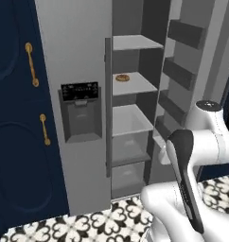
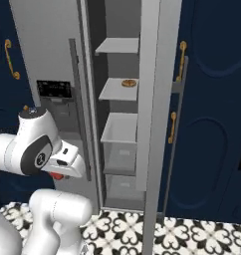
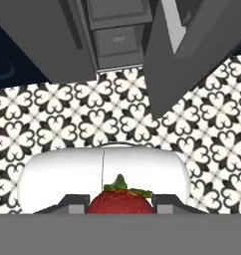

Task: Take the strawberry from the fridge and place it on top of the pancake, located on the dining counter.

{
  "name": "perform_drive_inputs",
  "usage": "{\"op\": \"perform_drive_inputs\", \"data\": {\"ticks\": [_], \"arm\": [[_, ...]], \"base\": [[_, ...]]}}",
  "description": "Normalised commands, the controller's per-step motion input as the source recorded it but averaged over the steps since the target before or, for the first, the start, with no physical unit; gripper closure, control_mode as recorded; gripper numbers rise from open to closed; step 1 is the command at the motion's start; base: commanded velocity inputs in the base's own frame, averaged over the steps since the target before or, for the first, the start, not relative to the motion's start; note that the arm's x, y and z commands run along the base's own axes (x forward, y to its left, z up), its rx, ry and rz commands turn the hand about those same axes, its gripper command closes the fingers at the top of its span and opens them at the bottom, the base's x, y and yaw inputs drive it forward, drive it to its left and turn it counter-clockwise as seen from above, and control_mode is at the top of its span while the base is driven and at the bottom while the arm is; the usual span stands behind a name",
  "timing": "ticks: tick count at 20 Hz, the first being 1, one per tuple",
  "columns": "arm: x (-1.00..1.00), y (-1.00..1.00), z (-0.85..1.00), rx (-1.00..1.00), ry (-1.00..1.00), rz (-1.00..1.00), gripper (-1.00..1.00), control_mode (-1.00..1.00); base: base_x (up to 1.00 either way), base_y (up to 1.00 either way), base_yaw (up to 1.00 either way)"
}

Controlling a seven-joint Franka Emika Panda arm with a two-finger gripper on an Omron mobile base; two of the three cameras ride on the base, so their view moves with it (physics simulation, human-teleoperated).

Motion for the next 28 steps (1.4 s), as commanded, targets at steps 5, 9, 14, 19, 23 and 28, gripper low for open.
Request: {"op": "perform_drive_inputs", "data": {"ticks": [5,9,14,19,23,28], "arm": [[0.0,0.0,0.0,0.0,0.0,0.0,1.0,1.0],[0.0,0.0,0.0,0.0,0.0,0.0,1.0,1.0],[0.0,0.0,0.0,0.0,0.0,0.0,1.0,1.0],[0.0,0.0,0.0,0.0,0.0,0.0,1.0,1.0],[0.0,0.0,0.0,0.0,0.0,0.0,1.0,1.0],[0.0,0.0,0.0,0.0,0.0,0.0,1.0,1.0]], "base": [[-1.0,0.05,0.62],[-1.0,0.03,0.43],[-1.0,0.01,0.13],[-0.93,-0.02,-0.41],[-0.28,-0.14,-0.83],[0.0,-0.31,-0.9]]}}
